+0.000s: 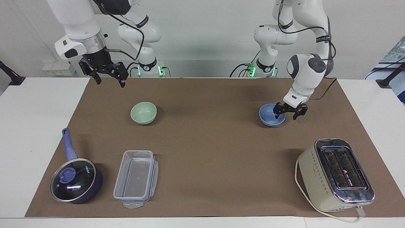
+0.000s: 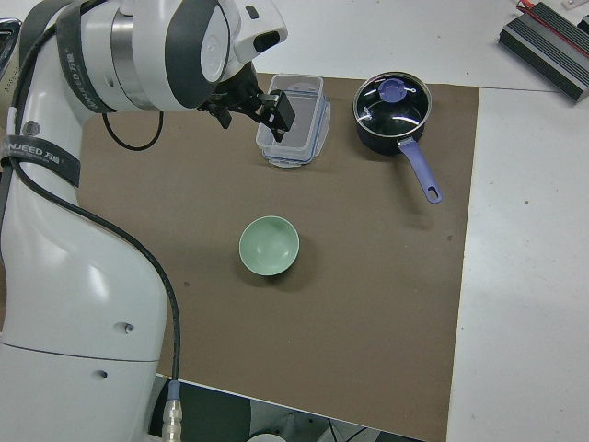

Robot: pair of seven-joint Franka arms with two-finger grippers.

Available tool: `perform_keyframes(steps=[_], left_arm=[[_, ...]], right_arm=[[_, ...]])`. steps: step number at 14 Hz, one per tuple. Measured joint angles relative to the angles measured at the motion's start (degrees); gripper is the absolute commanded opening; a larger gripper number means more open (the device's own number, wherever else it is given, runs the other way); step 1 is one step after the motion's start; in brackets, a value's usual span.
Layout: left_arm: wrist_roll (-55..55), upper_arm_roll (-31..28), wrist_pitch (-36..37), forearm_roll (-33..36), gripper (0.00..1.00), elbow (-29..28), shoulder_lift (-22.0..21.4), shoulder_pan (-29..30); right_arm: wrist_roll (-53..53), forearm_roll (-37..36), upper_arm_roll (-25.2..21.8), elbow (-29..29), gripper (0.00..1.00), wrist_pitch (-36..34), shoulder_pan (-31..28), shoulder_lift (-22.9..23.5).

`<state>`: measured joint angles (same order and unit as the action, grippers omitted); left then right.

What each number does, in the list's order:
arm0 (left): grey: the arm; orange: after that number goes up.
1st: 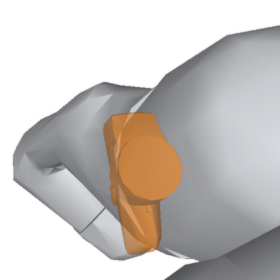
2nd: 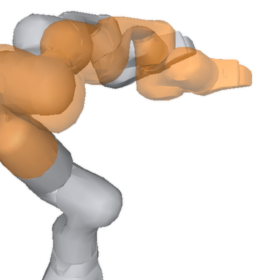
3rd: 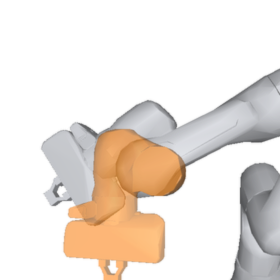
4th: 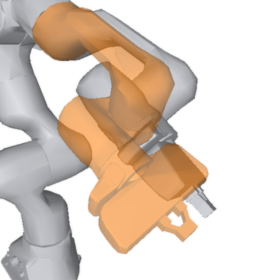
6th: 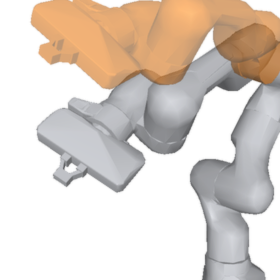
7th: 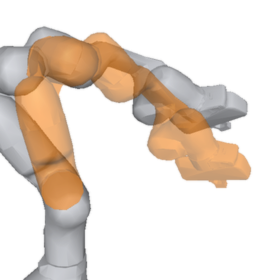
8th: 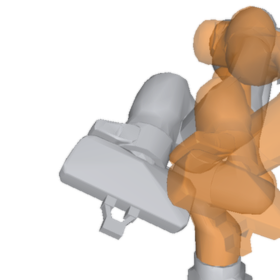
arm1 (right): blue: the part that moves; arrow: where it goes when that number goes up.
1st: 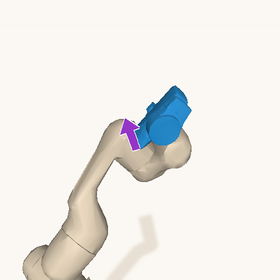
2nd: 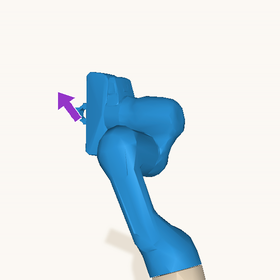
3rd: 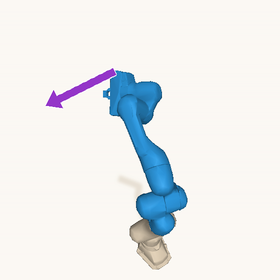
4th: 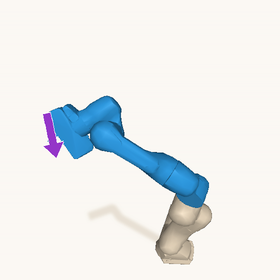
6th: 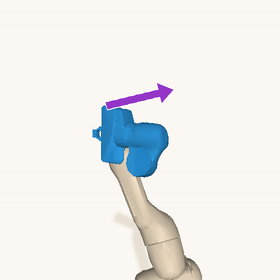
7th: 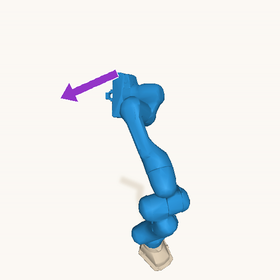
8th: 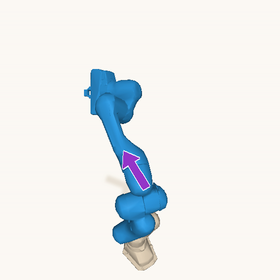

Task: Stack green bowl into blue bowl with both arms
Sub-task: 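Reach the left gripper to the light blue bowl and grasp its rim, then slide the blue bowl toward the table center while the right gripper reaches out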

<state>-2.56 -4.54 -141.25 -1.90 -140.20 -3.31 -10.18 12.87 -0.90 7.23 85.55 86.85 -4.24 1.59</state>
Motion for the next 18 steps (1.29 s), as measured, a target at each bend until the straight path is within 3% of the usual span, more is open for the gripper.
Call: perform_keyframes(steps=[2, 3, 4, 11, 18], left_arm=[[0.6, 0.0, -1.4, -0.1, 0.45, -1.5, 0.3, 0.0], [1.7, 0.0, -1.8, -0.1, 0.12, -1.8, 0.5, -0.1], [3.0, 0.0, -1.8, -0.2, 0.00, -1.9, 0.7, -0.2], [5.5, -0.1, 0.3, -0.6, 0.00, -0.7, -0.2, -1.3], [5.7, -0.6, 14.2, -0.8, 0.00, 10.6, -0.6, -1.3]], right_arm=[[0.0, 0.0, 0.0, 0.0, 1.00, 0.0, 0.0, 0.0], [0.0, 0.0, 0.0, 0.0, 1.00, 0.0, 0.0, 0.0], [0.0, 0.0, 0.0, 0.0, 1.00, 0.0, 0.0, 0.0], [0.0, 0.0, 0.0, 0.0, 1.00, 0.0, 0.0, 0.0], [0.0, 0.0, -0.1, 0.3, 1.00, 0.0, -0.2, 0.0]])
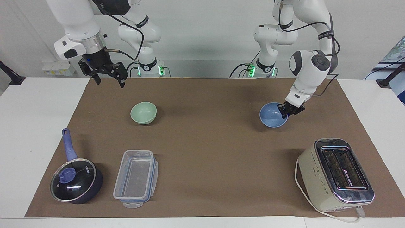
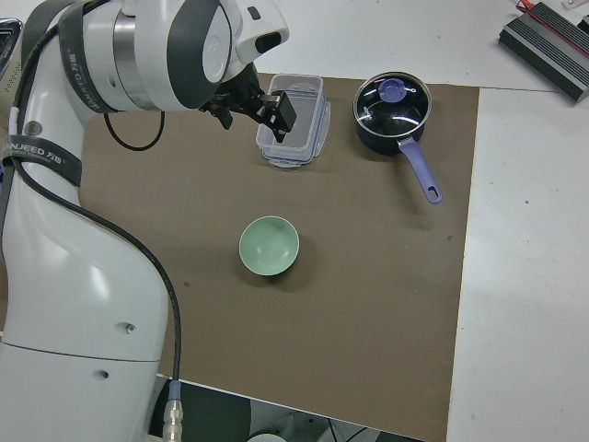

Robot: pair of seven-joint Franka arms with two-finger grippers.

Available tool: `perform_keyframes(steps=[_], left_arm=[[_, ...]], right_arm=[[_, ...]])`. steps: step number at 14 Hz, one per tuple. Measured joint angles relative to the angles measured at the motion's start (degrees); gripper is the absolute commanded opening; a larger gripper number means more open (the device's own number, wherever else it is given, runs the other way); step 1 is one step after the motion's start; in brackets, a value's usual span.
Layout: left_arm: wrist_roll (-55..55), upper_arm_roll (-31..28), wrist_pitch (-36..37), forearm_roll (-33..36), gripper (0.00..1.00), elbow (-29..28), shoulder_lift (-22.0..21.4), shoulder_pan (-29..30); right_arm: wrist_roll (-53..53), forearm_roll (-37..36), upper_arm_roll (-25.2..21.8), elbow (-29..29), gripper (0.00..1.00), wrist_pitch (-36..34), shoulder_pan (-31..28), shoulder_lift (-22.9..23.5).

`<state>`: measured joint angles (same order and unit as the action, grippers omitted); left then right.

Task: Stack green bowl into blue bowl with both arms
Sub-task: 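Slide the blue bowl toward the table center while the right gripper reaches out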

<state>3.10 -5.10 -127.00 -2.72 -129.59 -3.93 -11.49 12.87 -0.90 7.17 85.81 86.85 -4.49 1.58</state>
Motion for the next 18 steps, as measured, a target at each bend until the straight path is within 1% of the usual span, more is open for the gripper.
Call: perform_keyframes(steps=[2, 4, 7, 9, 12, 14, 18], left_arm=[[0.2, 0.2, 3.8, -1.2, 0.00, 3.2, -0.5, -0.1], [1.7, 1.1, 5.2, -1.8, 0.00, 4.4, -1.1, -0.9], [8.3, 2.1, 5.2, -1.9, 0.00, 4.4, -1.3, -6.7], [14.2, 2.4, 4.5, -2.1, 0.00, 4.4, -1.3, -11.1], [21.5, 2.6, 2.2, -2.3, 0.00, 4.4, -1.3, -16.9], [23.4, 2.7, -0.1, -2.4, 0.00, 3.7, -1.2, -21.1], [24.2, 2.7, -11.8, -2.5, 0.00, -3.1, 0.6, -27.6]], right_arm=[[-0.1, 0.0, 0.0, 0.3, 1.00, 0.0, -0.4, 0.0], [-0.1, 0.0, 0.0, 0.5, 1.00, 0.2, -0.5, -0.1], [-0.1, 0.0, 0.0, 2.2, 1.00, 1.9, -0.6, -0.7], [-0.1, 0.0, 0.0, 4.3, 1.00, 3.3, -0.7, -1.7], [-1.1, 0.0, 0.0, 8.4, 1.00, 4.2, -1.0, -3.0], [-1.4, 0.0, 0.0, 11.8, 1.00, 6.2, -1.2, -3.9], [-1.7, 0.0, 0.0, 20.7, 1.00, 12.2, -1.5, -5.6]])
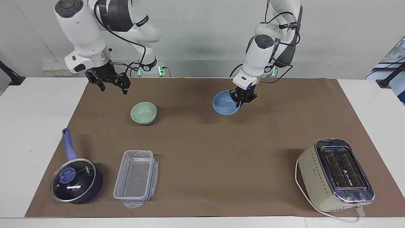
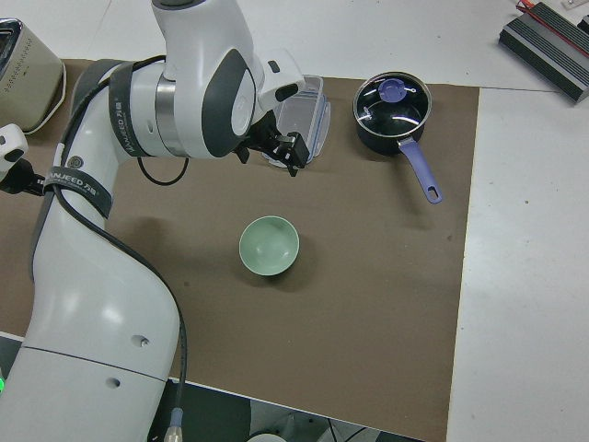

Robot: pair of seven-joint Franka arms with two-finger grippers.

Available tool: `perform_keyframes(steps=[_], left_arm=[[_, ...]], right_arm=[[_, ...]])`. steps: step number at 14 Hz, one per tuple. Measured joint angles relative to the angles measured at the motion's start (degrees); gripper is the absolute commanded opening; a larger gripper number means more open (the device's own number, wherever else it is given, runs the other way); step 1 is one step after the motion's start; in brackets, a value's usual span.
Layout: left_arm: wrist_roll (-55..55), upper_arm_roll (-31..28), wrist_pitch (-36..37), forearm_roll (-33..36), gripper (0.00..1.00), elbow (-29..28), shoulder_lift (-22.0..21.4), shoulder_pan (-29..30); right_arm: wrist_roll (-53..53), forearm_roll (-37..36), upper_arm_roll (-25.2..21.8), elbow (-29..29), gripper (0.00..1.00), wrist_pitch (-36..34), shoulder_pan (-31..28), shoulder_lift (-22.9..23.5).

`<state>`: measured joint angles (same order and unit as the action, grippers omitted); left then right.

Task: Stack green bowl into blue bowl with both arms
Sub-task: 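Slide the blue bowl toward the table center while the right gripper reaches out, then release the blue bowl with the left gripper while the right gripper grasps the green bowl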

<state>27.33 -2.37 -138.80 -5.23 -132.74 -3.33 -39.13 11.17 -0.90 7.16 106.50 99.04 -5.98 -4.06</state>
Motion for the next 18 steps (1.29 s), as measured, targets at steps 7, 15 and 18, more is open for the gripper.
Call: perform_keyframes(steps=[7, 15, 18], left_arm=[[0.0, -0.3, -8.6, 0.0, 1.00, -2.3, 5.9, -2.9], [-0.4, -1.8, -5.2, 0.0, 1.00, 0.2, 5.8, 1.2], [-3.2, -1.9, 1.2, 0.0, 1.00, 5.6, 5.7, 6.7]], right_arm=[[-3.3, 0.0, -0.1, 8.3, 1.00, 4.5, -2.4, -0.6], [-5.4, 0.1, 0.0, 21.0, 1.00, 16.6, -2.3, -0.6], [-5.8, 0.1, 0.0, 24.3, 1.00, 20.6, -2.2, -0.3]])
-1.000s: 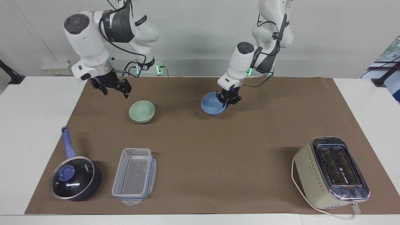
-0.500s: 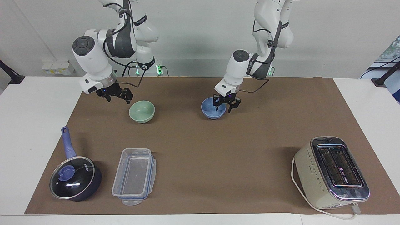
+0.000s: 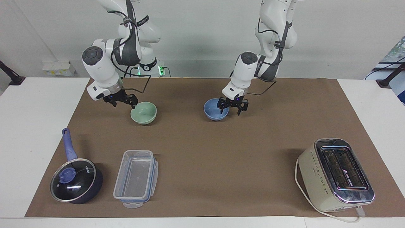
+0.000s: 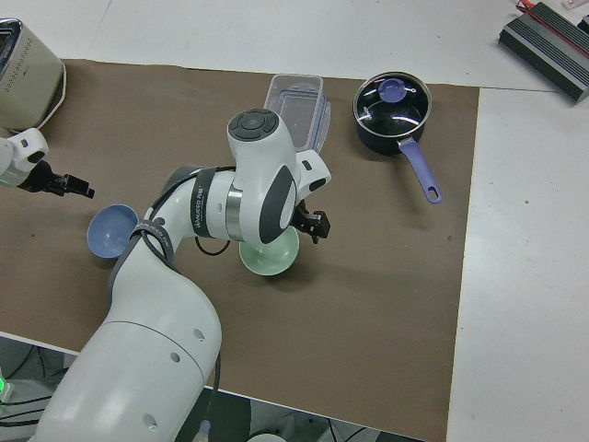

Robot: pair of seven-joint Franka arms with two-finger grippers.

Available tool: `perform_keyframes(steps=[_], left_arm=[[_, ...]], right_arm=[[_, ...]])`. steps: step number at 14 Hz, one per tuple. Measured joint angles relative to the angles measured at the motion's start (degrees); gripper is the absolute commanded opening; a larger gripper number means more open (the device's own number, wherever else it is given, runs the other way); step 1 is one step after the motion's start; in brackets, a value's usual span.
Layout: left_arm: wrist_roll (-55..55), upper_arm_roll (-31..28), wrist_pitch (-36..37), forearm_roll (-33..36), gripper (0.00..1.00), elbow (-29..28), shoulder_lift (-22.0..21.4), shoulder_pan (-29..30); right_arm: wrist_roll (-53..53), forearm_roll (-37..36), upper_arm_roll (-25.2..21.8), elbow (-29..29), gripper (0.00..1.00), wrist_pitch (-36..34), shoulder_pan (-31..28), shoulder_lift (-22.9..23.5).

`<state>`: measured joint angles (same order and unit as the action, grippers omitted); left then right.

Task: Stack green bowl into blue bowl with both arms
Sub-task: 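Release the blue bowl with the left gripper while the right gripper grasps the green bowl, then retract the left gripper to rest while the right gripper holds the green bowl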

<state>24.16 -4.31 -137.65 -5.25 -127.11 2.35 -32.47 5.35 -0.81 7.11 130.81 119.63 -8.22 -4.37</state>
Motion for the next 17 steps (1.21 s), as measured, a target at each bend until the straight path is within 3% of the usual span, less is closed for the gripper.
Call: perform_keyframes(steps=[2, 6, 9, 15, 16, 17], left_arm=[[-2.8, -0.1, 3.7, 0.0, 1.00, 3.2, 0.0, 3.8], [-12.8, -0.2, 14.3, 0.0, 1.00, 11.1, -0.2, 12.6], [-21.0, -0.3, 21.4, 0.0, 1.00, 16.2, -0.3, 18.8], [-33.8, -0.5, 31.9, 0.6, 1.00, 24.7, -0.4, 29.8], [-34.1, -0.5, 32.4, 1.3, 1.00, 25.8, -0.4, 30.3], [-34.1, -0.4, 32.9, 1.7, 1.00, 26.6, -0.4, 30.3]], right_arm=[[-0.2, 0.0, 0.0, 2.6, 1.00, 3.2, 0.0, 0.4], [-0.3, 0.0, 0.0, 5.7, 0.87, 6.1, 0.0, 0.6], [-0.3, 0.0, 0.0, 6.3, 0.77, 6.6, 0.1, 0.6], [-1.1, 0.0, 0.0, 7.0, 0.69, 6.9, 0.1, 0.6], [-1.1, 0.0, 0.0, 7.1, 0.65, 7.0, 0.1, 0.6], [-1.2, 0.0, 0.0, 7.2, 0.53, 7.0, 0.1, 0.6]])
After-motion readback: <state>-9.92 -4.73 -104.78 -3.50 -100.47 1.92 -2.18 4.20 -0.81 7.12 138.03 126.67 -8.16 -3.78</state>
